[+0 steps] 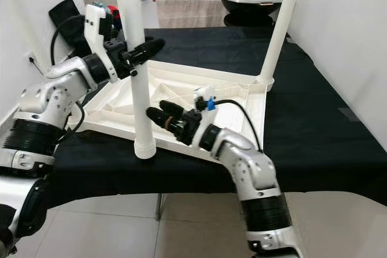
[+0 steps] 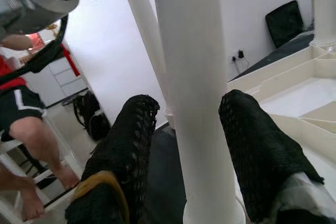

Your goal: Building children table

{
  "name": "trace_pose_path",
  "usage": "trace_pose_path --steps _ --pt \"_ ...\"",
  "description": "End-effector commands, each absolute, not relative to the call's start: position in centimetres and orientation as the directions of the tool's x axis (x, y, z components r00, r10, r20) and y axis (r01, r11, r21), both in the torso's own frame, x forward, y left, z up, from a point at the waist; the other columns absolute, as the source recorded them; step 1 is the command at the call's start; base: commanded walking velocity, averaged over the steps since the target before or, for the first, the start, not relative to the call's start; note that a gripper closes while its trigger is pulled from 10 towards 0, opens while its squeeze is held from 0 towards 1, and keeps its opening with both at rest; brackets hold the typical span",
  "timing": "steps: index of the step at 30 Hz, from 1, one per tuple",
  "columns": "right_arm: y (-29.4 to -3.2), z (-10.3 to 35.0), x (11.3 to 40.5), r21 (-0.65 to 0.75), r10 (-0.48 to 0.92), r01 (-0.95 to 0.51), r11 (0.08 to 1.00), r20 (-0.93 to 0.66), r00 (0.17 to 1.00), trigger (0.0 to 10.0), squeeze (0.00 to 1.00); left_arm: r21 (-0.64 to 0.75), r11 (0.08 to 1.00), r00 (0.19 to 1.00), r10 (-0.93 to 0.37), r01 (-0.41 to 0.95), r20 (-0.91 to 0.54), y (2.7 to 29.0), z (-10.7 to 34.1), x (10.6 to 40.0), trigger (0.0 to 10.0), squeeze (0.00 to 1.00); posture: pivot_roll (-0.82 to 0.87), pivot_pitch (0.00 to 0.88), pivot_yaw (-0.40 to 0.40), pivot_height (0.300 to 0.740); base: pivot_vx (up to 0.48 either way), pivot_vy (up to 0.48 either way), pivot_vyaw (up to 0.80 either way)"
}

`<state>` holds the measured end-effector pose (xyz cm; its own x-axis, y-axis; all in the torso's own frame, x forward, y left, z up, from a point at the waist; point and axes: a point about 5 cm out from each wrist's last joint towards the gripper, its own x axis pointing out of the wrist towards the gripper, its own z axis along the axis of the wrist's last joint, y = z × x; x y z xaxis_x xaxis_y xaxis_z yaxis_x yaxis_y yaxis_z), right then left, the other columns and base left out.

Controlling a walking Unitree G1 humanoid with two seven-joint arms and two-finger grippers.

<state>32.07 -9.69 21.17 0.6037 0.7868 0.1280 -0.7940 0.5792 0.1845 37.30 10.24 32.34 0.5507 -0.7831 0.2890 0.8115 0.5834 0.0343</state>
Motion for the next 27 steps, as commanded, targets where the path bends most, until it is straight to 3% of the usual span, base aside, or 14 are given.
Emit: trace_pose_path --steps 1,7,21,22,24,25,27 --pt "-9.6 21.3 32.3 0.161 0.777 -0.785 0.598 0.124 0.618 10.0 0.00 0.070 0.584 0.541 -0.786 0.809 0.300 10.1 33.0 37.3 10.0 0.00 0.07 0.037 0.009 0.740 0.000 0.000 0.00" --pt "-7.5 20.4 32.6 0.177 0.743 -0.748 0.640 0.109 0.661 10.0 0.00 0.116 0.564 0.514 -0.805 0.817 0.295 8.5 33.5 37.4 10.0 0.00 0.07 0.036 0.008 0.740 0.000 0.000 0.00" --pt "-6.0 19.8 33.2 0.182 0.695 -0.700 0.691 0.101 0.712 10.0 0.00 0.129 0.579 0.523 -0.795 0.805 0.307 8.0 34.4 38.0 10.0 0.00 0.07 0.034 0.006 0.740 0.000 0.000 0.00" --pt "-5.9 19.9 33.3 0.186 0.688 -0.694 0.696 0.106 0.718 10.0 0.59 0.130 0.580 0.523 -0.795 0.804 0.309 7.9 34.5 38.0 10.0 0.00 0.07 0.034 0.006 0.740 0.000 0.000 0.00" --pt "-5.9 19.9 33.3 0.186 0.688 -0.694 0.696 0.106 0.718 10.0 0.59 0.130 0.580 0.523 -0.795 0.804 0.309 7.9 34.5 38.0 10.0 0.00 0.07 0.034 0.006 0.740 0.000 0.000 0.00" --pt "-5.7 20.1 33.5 0.189 0.666 -0.677 0.712 0.123 0.735 10.0 1.00 0.134 0.582 0.523 -0.793 0.802 0.313 7.7 34.7 38.1 10.0 0.00 0.07 0.030 0.004 0.740 0.000 0.000 0.00" --pt "-5.6 20.3 33.6 0.191 0.658 -0.670 0.717 0.132 0.741 10.0 1.00 0.138 0.583 0.522 -0.792 0.801 0.316 7.6 34.9 38.2 10.0 0.00 0.07 0.029 0.005 0.740 0.000 0.000 0.00"
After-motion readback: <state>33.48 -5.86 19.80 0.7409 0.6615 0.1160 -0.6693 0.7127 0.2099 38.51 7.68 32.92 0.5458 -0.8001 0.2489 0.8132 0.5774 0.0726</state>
